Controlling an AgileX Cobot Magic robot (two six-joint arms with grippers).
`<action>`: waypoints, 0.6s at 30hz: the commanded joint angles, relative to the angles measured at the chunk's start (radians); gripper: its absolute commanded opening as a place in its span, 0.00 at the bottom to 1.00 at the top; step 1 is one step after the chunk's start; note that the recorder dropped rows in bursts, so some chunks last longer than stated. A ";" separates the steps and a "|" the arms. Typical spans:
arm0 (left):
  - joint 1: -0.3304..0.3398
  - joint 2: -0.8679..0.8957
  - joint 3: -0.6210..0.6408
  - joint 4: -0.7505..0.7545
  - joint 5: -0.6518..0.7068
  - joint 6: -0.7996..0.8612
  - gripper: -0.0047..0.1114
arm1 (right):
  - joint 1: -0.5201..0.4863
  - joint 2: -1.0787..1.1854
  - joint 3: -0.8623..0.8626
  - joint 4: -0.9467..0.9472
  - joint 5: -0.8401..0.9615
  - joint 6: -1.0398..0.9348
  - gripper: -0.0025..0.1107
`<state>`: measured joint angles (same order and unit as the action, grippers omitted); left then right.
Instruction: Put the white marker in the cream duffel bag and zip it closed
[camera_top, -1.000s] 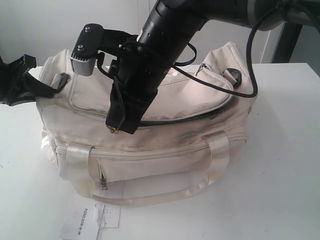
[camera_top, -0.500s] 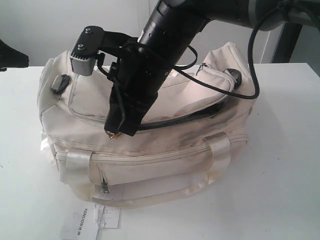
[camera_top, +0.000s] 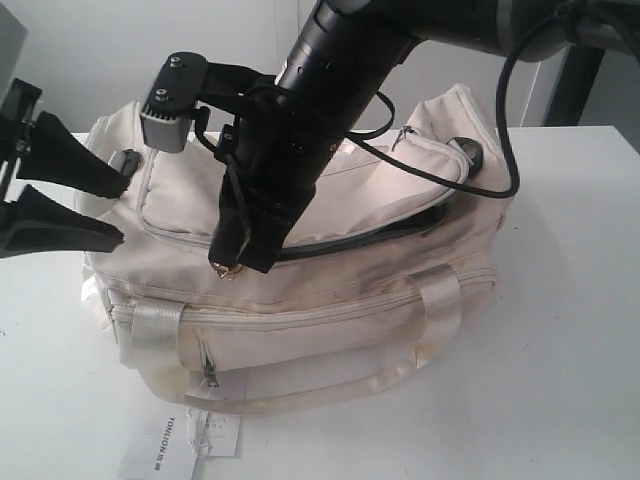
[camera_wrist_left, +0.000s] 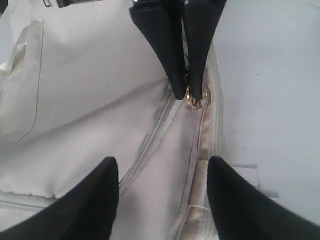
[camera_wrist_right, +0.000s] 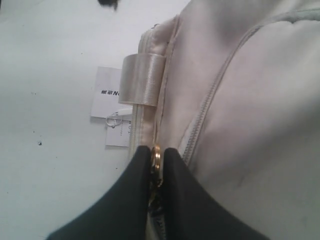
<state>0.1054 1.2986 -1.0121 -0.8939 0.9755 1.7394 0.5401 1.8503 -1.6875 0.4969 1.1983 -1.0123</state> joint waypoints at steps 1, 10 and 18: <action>-0.090 -0.002 0.050 -0.033 -0.141 0.076 0.54 | -0.007 -0.011 0.003 0.030 0.023 -0.005 0.02; -0.222 0.017 0.073 -0.077 -0.336 0.170 0.54 | -0.007 -0.011 0.003 0.030 0.023 -0.005 0.02; -0.236 0.070 0.073 -0.075 -0.336 0.204 0.54 | -0.007 -0.011 0.003 0.030 0.023 -0.005 0.02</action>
<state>-0.1254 1.3529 -0.9462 -0.9471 0.6320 1.9260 0.5401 1.8503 -1.6875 0.5006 1.1983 -1.0123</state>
